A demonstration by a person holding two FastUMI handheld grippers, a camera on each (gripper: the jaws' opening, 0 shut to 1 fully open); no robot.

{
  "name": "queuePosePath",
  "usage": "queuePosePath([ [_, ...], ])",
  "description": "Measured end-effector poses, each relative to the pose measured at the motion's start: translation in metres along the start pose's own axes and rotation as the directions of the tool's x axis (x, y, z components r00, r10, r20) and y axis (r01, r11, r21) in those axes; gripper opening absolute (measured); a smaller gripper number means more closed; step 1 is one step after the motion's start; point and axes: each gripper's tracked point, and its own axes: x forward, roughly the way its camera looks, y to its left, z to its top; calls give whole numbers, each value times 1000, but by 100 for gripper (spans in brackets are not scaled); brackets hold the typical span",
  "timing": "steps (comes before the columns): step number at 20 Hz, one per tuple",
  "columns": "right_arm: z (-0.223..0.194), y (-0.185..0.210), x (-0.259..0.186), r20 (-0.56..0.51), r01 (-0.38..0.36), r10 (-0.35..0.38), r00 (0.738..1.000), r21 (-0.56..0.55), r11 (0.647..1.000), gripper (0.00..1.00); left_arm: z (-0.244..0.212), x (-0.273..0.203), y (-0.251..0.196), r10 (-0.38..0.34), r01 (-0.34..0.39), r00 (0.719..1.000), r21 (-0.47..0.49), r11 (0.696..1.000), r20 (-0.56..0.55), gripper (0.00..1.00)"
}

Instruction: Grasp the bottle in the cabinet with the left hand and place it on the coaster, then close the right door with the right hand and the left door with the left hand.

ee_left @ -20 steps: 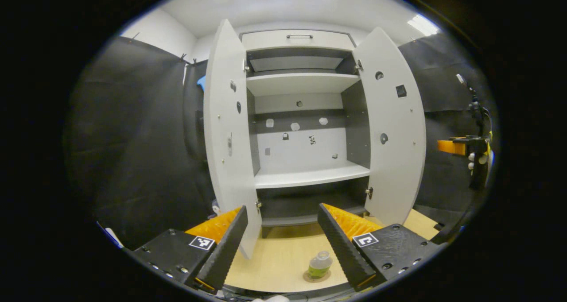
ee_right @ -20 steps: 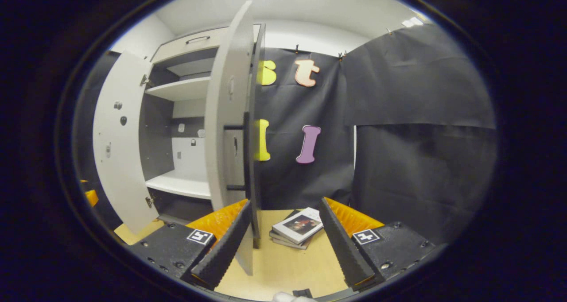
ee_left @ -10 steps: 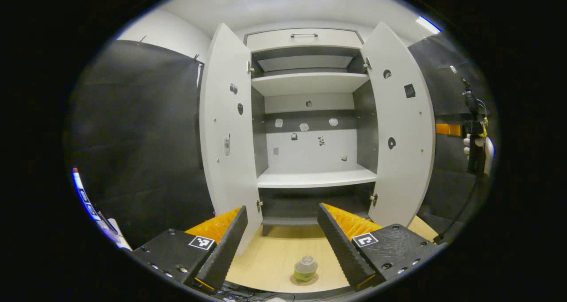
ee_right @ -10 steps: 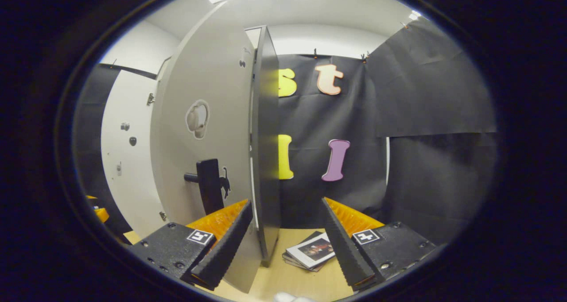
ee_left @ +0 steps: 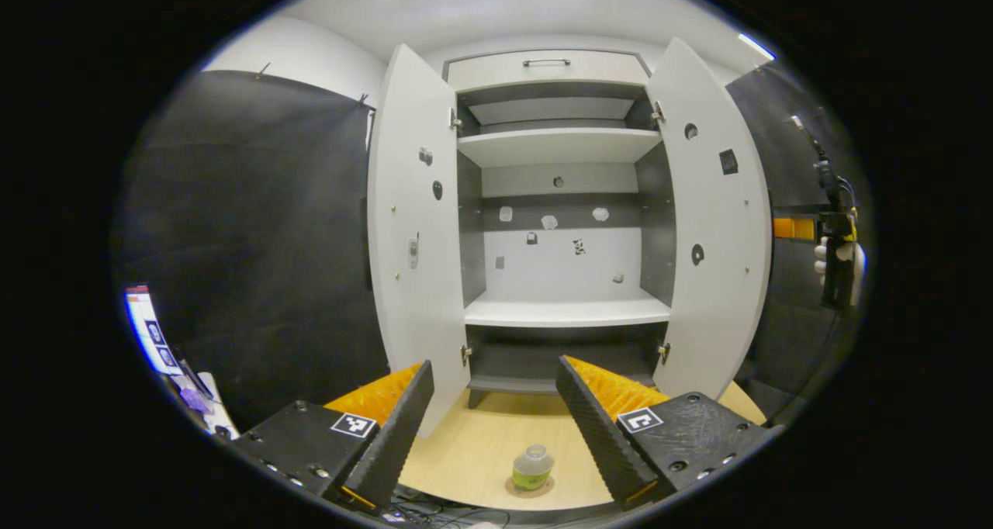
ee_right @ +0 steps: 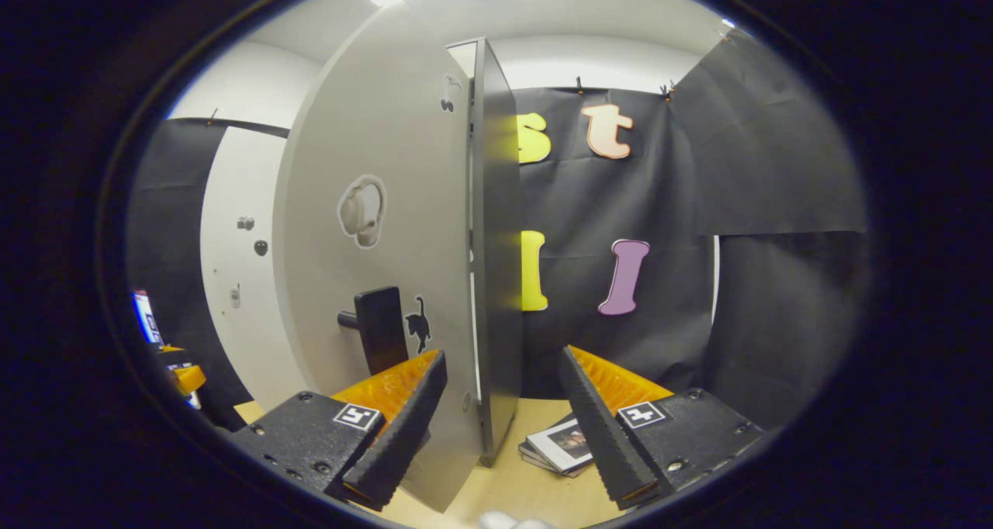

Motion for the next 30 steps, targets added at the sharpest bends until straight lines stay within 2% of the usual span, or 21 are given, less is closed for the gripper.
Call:
queuePosePath([
  [4,1,15,-4,15,71,-71,997,-7,997,93,4,11,14,-57,57,998,6,998,-13,97],
  [5,-1,22,-5,15,82,-82,997,-3,997,96,6,15,19,-72,73,997,12,997,-13,97],
  [9,-4,47,-3,13,116,-116,993,4,993,96,10,24,41,-113,114,993,28,993,-14,98],
  [13,-15,79,2,-11,126,-126,992,0,992,94,4,34,58,-149,150,988,24,988,-27,97],
  [14,-15,85,4,-7,129,-129,992,1,992,96,4,36,62,-154,154,988,26,988,-26,97],
  [15,-15,93,6,-6,133,-133,991,-2,991,93,3,38,66,-157,158,987,28,987,-25,98],
  [16,-17,99,9,-3,136,-136,991,-7,991,96,3,38,69,-163,163,986,30,986,-20,98],
  [17,-17,104,11,-1,137,-137,991,-7,991,93,5,39,73,-166,166,986,32,986,-15,98],
  [20,-24,125,20,-18,109,-109,994,2,994,94,5,42,79,-180,180,984,23,983,-10,97],
  [24,-42,165,26,-78,1,0,997,21,1000,96,6,42,91,-175,175,985,30,984,2,98],
  [26,-44,170,21,-75,8,-7,997,13,1000,94,7,44,97,-175,175,985,28,984,8,97],
  [27,-46,174,17,-81,7,-6,997,9,1000,96,8,45,101,-169,169,985,29,985,9,97],
  [30,-53,188,1,-79,6,-7,997,-9,1000,95,9,50,113,-154,153,988,29,988,17,98],
])
